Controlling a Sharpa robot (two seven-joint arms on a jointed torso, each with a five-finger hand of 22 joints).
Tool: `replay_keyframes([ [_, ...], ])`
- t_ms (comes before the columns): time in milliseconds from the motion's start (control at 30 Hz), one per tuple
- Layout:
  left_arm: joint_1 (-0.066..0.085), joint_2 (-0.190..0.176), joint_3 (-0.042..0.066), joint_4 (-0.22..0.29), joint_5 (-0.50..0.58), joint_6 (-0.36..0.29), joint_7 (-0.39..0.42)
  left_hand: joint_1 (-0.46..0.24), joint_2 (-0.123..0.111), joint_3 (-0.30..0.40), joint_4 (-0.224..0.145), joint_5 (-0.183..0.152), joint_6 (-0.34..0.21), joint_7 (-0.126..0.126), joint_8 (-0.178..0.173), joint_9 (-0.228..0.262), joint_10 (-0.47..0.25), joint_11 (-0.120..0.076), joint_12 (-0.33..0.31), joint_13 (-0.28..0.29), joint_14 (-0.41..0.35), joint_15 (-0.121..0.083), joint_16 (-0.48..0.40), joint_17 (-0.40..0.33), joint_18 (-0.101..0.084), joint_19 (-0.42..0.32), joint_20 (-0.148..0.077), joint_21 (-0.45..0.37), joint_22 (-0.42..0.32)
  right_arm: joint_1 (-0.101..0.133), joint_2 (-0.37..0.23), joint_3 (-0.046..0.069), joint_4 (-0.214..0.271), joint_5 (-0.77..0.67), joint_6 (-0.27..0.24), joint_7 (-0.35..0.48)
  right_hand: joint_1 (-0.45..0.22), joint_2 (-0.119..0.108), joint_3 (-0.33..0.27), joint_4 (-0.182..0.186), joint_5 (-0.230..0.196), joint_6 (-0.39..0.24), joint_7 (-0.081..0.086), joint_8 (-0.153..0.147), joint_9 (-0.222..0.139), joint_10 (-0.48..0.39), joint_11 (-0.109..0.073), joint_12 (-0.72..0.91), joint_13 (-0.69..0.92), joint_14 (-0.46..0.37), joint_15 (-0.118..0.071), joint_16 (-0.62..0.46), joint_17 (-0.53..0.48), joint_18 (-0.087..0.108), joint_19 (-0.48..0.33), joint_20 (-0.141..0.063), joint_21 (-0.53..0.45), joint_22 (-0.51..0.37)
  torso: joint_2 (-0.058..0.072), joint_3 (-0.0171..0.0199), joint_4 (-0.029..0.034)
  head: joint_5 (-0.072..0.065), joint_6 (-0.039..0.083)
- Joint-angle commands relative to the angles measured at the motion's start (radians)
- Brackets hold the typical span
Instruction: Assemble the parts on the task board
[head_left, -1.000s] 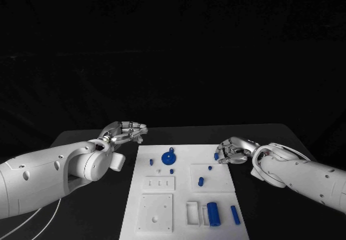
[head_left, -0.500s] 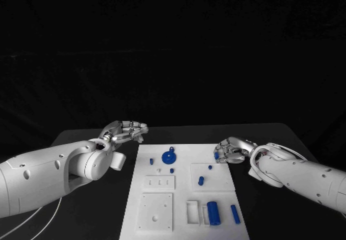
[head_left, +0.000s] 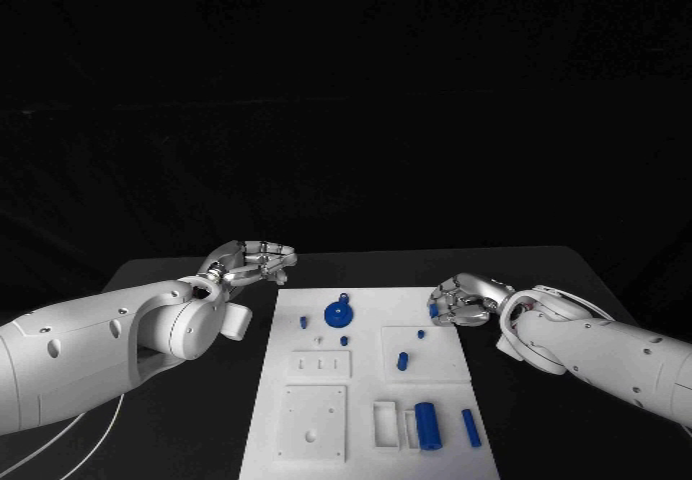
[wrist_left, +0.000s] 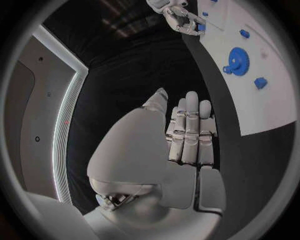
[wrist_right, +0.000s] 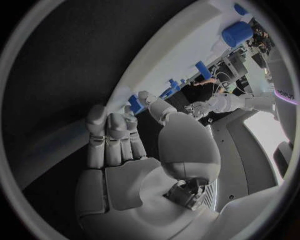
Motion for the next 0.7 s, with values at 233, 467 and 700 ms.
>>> replay_keyframes([
  [233,0.001,0.001,0.001,0.002,-0.003,0.015,0.008,0.002,-0.002,0.001,0.0,0.002,0.0,0.004,-0.006,0.002,-0.003,0.004,-0.005,-0.001,-0.006,0.0,0.005,-0.001,0.011,-0.002,-0.006,0.006,0.01,-0.001,0.002,0.0,0.002,-0.001,0.006,0.006,0.005,0.017,0.062,0.018,-0.085,0.063,-0.004,0.027,0.005,0.002,-0.02,0.006,-0.004,0.005,-0.022,-0.007,0.005,0.084,0.001,-0.001,0.003,0.017,0.0,0.0003,0.0008,0.002,0.0],
  [467,0.001,0.0,0.001,0.003,-0.004,0.015,0.008,0.002,-0.002,0.001,0.0,0.002,0.0,0.004,-0.006,0.002,-0.003,0.004,-0.005,-0.001,-0.006,0.0,0.005,-0.001,0.011,-0.002,-0.006,0.007,0.01,-0.001,0.002,0.0,0.001,-0.002,-0.004,0.004,0.003,0.022,0.091,0.029,-0.12,0.094,-0.015,0.042,0.012,0.006,-0.03,0.006,-0.006,0.007,-0.032,-0.008,0.007,0.084,0.003,-0.002,0.006,0.018,0.0,0.0008,-0.0005,0.002,-0.001],
  [700,0.001,0.0,0.001,0.005,-0.005,0.018,0.007,0.002,-0.002,0.001,0.0,0.002,0.001,0.004,-0.006,0.002,-0.002,0.003,-0.005,-0.001,-0.006,0.0,0.005,-0.002,0.011,-0.002,-0.006,0.007,0.01,-0.001,0.003,0.0,0.003,-0.002,-0.023,-0.001,0.004,0.025,0.128,0.045,-0.155,0.122,-0.026,0.056,0.021,0.01,-0.039,0.005,-0.007,0.009,-0.041,-0.01,0.01,0.084,0.004,-0.002,0.008,0.017,0.0,0.0005,0.0003,0.0,-0.003],
])
